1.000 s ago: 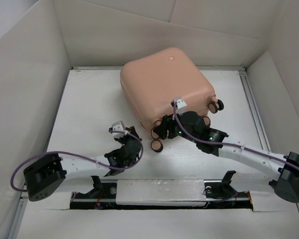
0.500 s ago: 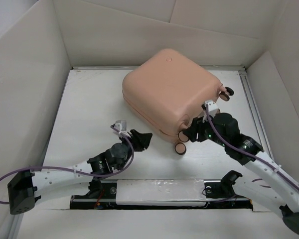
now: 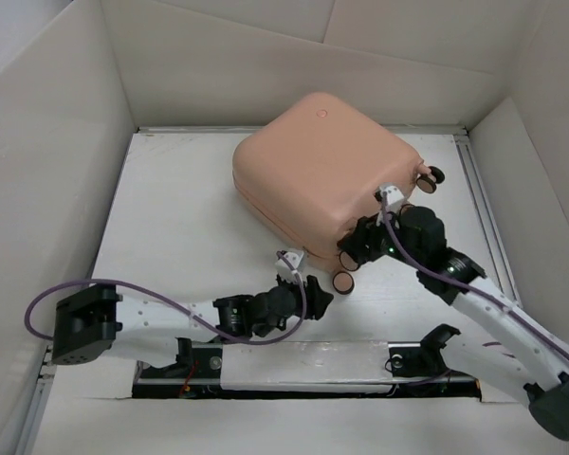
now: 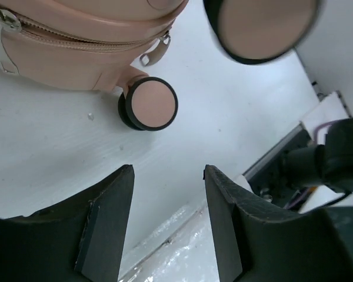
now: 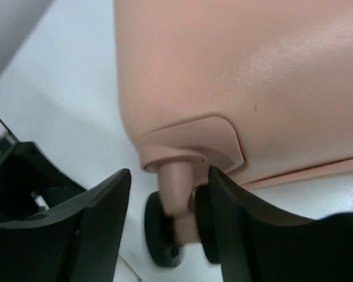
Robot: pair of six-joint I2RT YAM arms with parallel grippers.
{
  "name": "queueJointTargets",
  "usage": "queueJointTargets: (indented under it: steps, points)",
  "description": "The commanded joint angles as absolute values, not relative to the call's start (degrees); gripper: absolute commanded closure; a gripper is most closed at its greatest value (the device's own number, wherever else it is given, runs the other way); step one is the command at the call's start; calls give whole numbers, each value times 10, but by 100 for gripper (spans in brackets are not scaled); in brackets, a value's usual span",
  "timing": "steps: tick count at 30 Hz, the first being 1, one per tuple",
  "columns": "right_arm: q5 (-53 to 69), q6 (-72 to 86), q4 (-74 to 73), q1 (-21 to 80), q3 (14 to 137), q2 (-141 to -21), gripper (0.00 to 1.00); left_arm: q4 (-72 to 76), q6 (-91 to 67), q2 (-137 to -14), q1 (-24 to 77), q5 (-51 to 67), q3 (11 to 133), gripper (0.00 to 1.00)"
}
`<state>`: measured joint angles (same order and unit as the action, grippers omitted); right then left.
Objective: Pack the luggage
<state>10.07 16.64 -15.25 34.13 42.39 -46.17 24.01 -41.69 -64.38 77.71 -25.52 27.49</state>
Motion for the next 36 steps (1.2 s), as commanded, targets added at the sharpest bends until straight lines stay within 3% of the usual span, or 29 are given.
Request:
queueJointTargets:
  steps: [1,2,3,11,16,21,26,31,36]
  points:
    - [156,166,-116,346,429,-525,43,263,-398,-682,790,-332,318,53]
    - [163,166,-92,355,424,-535,53,263,-413,-682,790,-337,318,53]
    - [163,173,-79,361,424,-552,57,268,-419,-676,790,-337,307,54]
    - [195,187,-27,397,527,-624,56,293,-443,-613,790,-325,265,46]
    - [210,199,-29,415,612,-658,34,293,-442,-681,790,-360,286,48]
    - [170,205,-29,420,585,-577,28,279,-441,-757,790,-509,322,55]
    - [152,212,-29,420,529,-491,43,273,-425,-855,790,-622,381,55]
    - [88,212,-40,420,462,-414,41,304,-402,-899,790,-692,399,55]
    - [132,212,-40,420,427,-396,43,316,-407,-965,766,-747,434,60]
